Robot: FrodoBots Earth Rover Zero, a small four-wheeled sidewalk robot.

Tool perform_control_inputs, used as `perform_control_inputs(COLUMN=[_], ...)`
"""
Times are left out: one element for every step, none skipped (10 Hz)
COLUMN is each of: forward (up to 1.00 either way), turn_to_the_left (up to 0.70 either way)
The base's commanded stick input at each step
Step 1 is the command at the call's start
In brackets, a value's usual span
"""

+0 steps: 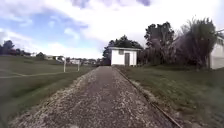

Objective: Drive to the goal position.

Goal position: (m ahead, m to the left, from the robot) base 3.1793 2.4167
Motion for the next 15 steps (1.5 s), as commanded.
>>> perform_control_inputs(forward=[0.85, 0.85, 0.85, 0.85, 0.85, 0.85, 0.85, 0.85, 0.85, 0.85, 0.85, 0.85, 0.85, 0.85, 0.85], turn_to_the_left=[0.0, 0.0, 0.0, 0.0, 0.0, 0.0, 0.0, 0.0, 0.0, 0.0, 0.0, 0.0, 0.0, 0.0, 0.0])
